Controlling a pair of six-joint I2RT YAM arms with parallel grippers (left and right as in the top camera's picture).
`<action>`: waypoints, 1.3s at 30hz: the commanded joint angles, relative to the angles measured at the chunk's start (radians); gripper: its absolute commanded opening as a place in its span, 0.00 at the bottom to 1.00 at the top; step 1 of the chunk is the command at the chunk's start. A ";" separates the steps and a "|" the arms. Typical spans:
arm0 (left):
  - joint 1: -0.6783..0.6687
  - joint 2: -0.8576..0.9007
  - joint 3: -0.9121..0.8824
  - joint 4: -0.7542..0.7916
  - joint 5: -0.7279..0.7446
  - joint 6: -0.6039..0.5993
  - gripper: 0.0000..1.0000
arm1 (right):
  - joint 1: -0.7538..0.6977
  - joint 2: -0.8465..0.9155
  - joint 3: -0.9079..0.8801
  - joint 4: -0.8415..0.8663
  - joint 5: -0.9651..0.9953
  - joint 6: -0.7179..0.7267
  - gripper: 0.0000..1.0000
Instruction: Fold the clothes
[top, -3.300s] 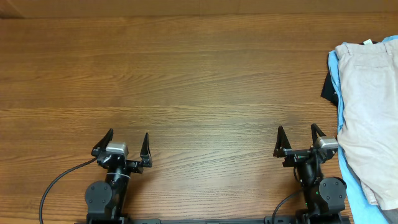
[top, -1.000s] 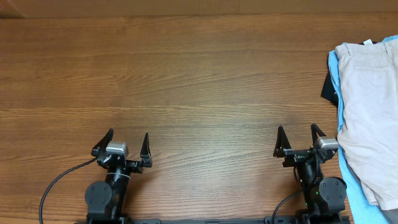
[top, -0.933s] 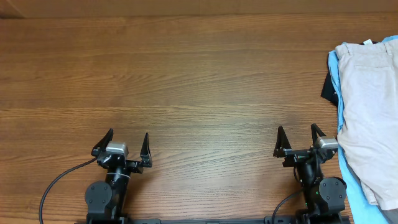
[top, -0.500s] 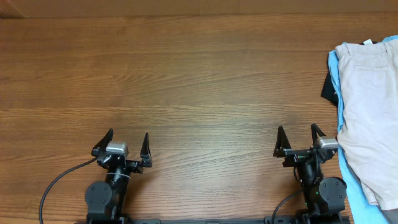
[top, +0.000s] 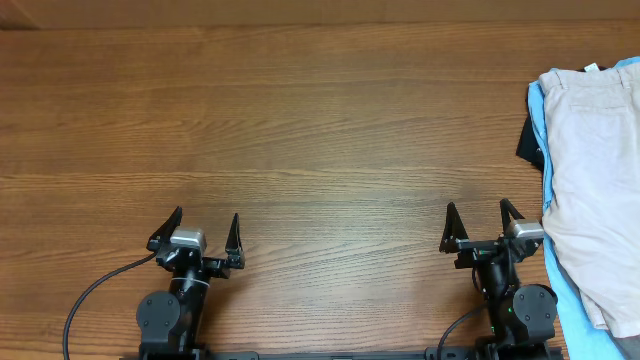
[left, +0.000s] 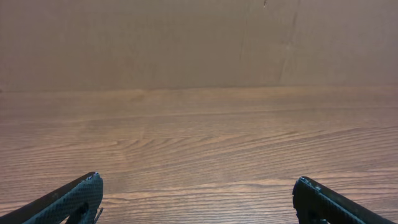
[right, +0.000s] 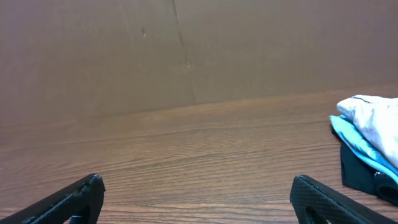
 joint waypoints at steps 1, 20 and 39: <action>-0.006 -0.008 -0.003 -0.002 -0.010 0.026 1.00 | 0.003 -0.005 -0.011 0.007 0.002 -0.003 1.00; -0.006 -0.008 -0.003 -0.002 -0.010 0.026 1.00 | 0.003 -0.005 -0.011 0.007 0.002 -0.003 1.00; -0.006 -0.008 -0.003 -0.002 -0.010 0.026 1.00 | 0.004 -0.005 0.081 0.042 -0.175 0.269 1.00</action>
